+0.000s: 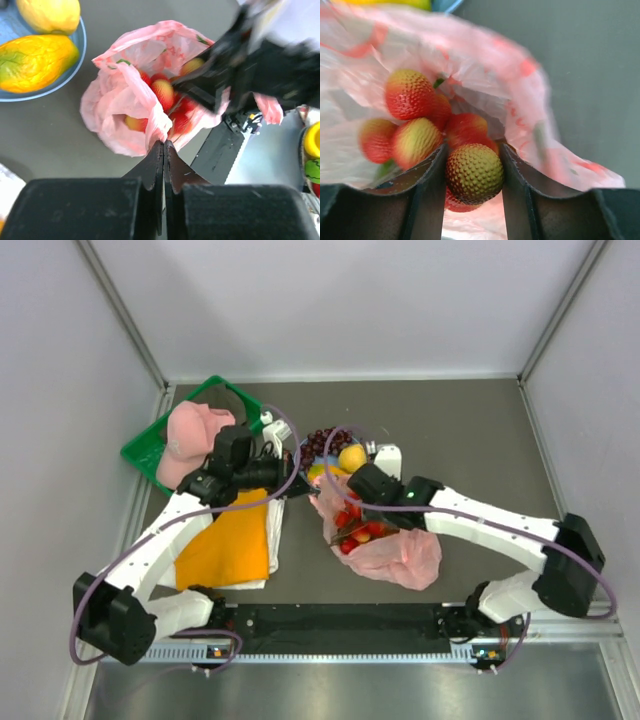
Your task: Place the fruits into the plastic bag
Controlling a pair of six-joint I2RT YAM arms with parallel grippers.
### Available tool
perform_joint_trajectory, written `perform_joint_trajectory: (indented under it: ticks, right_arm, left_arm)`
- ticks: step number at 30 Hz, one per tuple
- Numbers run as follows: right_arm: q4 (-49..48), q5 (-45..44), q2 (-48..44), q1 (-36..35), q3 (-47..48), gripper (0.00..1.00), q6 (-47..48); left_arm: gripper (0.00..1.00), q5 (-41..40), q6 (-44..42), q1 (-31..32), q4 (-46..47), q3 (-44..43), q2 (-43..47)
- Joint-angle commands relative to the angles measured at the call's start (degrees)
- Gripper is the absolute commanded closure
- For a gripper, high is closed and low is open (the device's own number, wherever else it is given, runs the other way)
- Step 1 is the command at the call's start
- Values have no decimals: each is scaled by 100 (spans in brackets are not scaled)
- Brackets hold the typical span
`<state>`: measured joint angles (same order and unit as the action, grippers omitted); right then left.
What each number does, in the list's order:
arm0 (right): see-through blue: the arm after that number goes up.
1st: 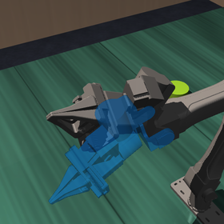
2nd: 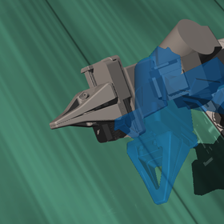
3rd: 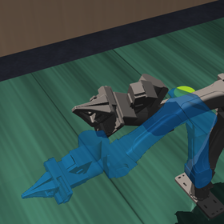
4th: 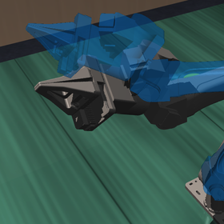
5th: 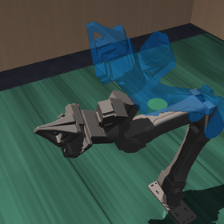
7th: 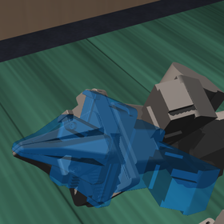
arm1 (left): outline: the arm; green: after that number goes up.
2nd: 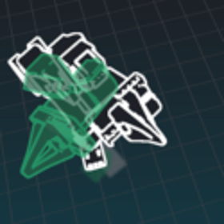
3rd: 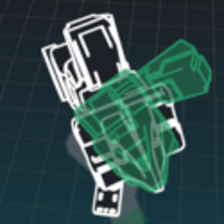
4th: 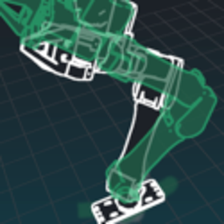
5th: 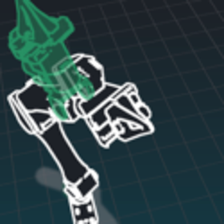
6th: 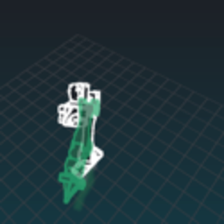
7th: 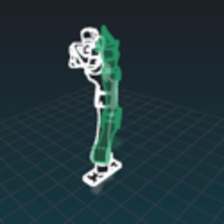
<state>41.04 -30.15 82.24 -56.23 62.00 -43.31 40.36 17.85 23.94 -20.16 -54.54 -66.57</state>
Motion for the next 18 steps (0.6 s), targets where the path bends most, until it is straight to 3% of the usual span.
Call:
perform_joint_trajectory:
  ticks: [1,9,15,18]
  right_arm:
    - [-8,-123,-980,313,199,100,-11]
    - [-34,53,-1842,973,-328,100,-2]
    - [-314,457,-1711,895,-557,100,138]
    - [-692,501,-1772,500,-741,100,174]
  left_arm:
    - [100,-308,-308,14,-172,31,170]
    - [100,-591,-528,23,-497,146,311]
    - [100,-117,34,31,55,23,285]
    - [100,51,456,110,548,-152,135]
